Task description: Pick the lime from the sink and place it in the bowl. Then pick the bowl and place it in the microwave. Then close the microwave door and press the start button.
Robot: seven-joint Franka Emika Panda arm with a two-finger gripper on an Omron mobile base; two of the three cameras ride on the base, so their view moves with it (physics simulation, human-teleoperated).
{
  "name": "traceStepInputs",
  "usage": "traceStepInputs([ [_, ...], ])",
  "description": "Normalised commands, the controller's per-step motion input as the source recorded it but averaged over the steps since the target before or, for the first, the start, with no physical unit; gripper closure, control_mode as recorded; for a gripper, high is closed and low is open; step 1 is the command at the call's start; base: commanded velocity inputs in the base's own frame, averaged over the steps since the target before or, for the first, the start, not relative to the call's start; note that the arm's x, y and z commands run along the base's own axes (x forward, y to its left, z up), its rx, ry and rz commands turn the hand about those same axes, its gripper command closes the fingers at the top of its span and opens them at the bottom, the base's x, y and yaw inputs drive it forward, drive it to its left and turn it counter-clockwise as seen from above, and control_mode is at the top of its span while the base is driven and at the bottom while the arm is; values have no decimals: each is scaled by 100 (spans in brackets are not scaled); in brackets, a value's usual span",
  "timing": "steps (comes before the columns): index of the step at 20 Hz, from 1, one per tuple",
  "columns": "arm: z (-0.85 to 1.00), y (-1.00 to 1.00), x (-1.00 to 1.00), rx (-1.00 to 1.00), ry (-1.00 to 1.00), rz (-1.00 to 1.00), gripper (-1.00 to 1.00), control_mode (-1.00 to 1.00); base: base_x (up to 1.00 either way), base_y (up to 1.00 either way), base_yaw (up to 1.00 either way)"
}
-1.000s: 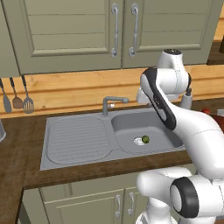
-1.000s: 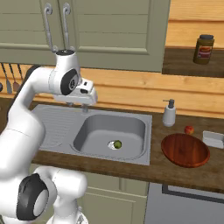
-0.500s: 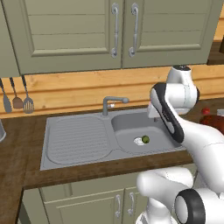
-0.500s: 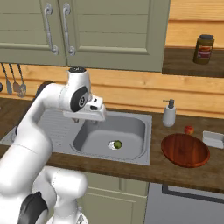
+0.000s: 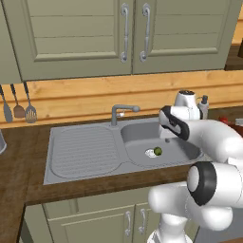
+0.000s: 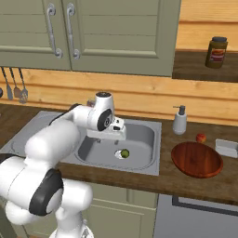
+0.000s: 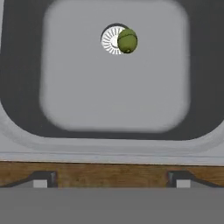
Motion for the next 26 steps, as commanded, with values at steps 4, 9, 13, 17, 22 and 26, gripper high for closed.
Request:
traceStepInputs([
  [4,-63,-28,55,1,0,0,-100,-100,0,0,0],
  [9,-50,-12,59,3,-1,0,-100,-100,0,0,0],
  [13,-25,0,58,0,0,0,-100,-100,0,0,0],
  [17,-18,-1,41,0,0,0,-100,-100,0,0,0],
  [22,-32,-1,9,0,-9,0,-100,-100,0,0,0],
  [26,-46,0,13,0,-15,0,-100,-100,0,0,0],
])
